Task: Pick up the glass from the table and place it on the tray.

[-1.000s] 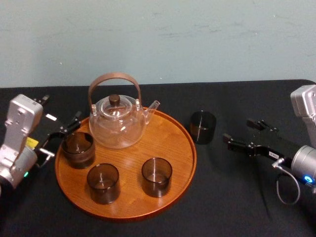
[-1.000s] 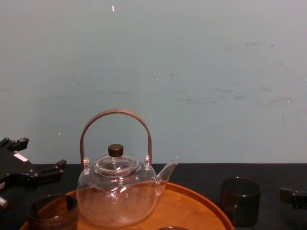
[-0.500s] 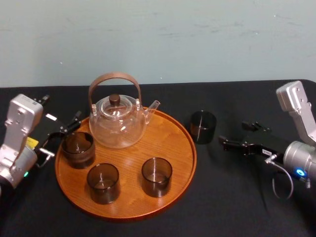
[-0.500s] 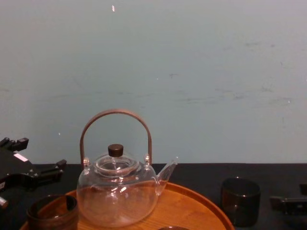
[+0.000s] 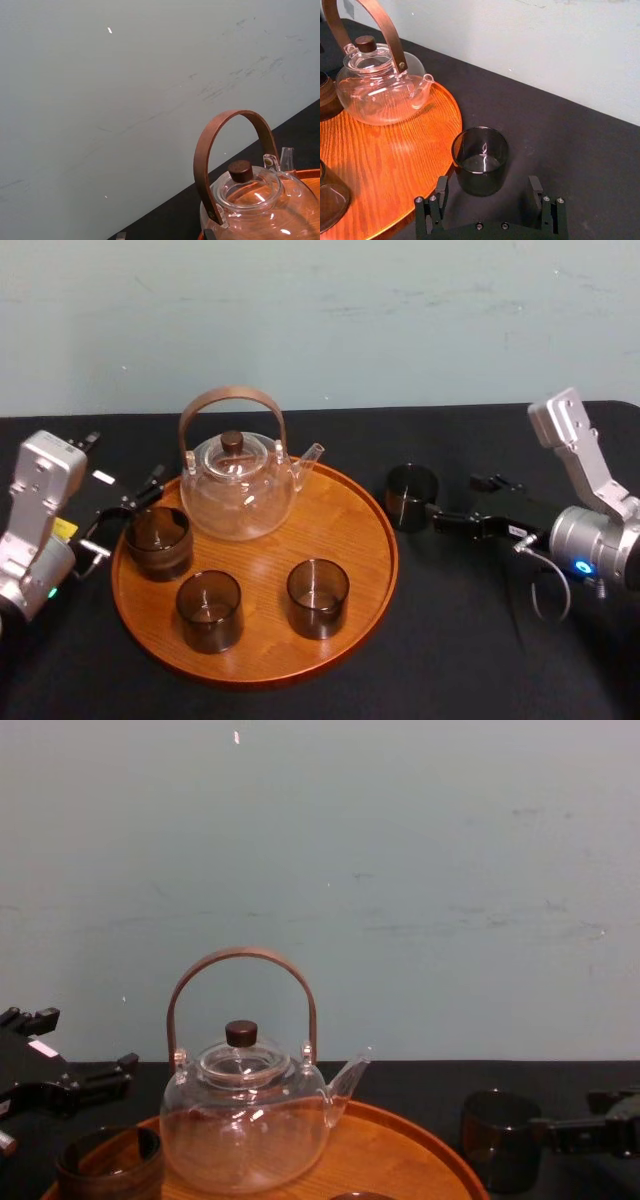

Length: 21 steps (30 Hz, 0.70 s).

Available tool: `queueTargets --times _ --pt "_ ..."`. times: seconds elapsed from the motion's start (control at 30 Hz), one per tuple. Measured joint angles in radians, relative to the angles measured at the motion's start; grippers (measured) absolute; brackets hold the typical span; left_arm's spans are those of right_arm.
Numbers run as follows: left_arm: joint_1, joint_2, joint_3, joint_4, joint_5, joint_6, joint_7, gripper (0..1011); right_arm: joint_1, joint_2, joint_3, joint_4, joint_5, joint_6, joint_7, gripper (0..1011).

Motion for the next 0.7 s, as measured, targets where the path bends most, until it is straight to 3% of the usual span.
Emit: queueTargets --times 0.7 --pt "0.0 0.0 0.0 0.0 0.0 0.0 0.0 1001 0.095 -0.068 -0.042 0.117 -0.053 0.011 0.034 1002"
